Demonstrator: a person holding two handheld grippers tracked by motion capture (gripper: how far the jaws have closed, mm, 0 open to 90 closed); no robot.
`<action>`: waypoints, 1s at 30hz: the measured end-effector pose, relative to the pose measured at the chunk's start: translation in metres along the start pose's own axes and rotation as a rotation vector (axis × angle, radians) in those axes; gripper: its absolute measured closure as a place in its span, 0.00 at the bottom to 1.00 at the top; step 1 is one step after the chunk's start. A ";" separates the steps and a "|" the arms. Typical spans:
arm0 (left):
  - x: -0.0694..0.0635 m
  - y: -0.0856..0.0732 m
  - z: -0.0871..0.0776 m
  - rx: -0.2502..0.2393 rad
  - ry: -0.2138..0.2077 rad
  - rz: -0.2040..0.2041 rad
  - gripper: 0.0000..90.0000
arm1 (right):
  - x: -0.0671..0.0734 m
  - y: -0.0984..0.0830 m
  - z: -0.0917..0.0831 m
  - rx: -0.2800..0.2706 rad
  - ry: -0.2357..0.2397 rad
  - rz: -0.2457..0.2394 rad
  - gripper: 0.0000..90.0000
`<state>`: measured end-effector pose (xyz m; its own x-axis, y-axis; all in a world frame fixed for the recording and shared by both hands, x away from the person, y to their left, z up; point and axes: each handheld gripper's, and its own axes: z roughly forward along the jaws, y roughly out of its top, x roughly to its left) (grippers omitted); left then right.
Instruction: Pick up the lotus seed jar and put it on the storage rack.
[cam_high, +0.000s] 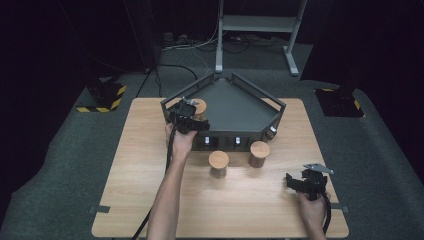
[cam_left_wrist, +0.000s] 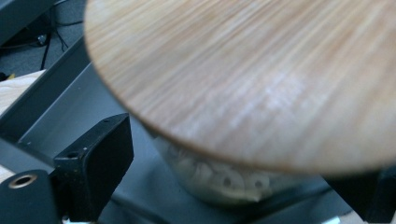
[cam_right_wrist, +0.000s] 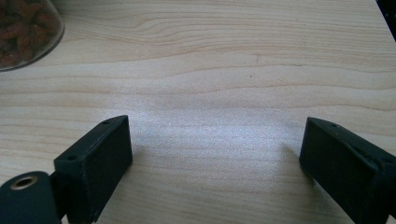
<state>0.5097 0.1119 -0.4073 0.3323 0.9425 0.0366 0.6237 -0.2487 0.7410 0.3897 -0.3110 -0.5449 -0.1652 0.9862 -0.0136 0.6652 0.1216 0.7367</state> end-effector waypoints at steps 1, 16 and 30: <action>0.001 0.000 -0.002 0.000 -0.004 0.003 0.09 | 0.000 0.000 0.000 0.000 0.000 0.000 0.10; 0.005 -0.011 -0.025 -0.021 -0.007 0.037 0.10 | 0.000 0.000 0.000 0.000 0.000 0.000 0.10; 0.004 -0.017 -0.038 -0.038 -0.026 0.045 0.11 | 0.000 0.000 0.000 0.000 0.000 0.000 0.10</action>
<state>0.4738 0.1280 -0.3943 0.3775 0.9245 0.0533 0.5807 -0.2812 0.7641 0.3897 -0.3110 -0.5449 -0.1652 0.9862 -0.0135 0.6652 0.1215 0.7367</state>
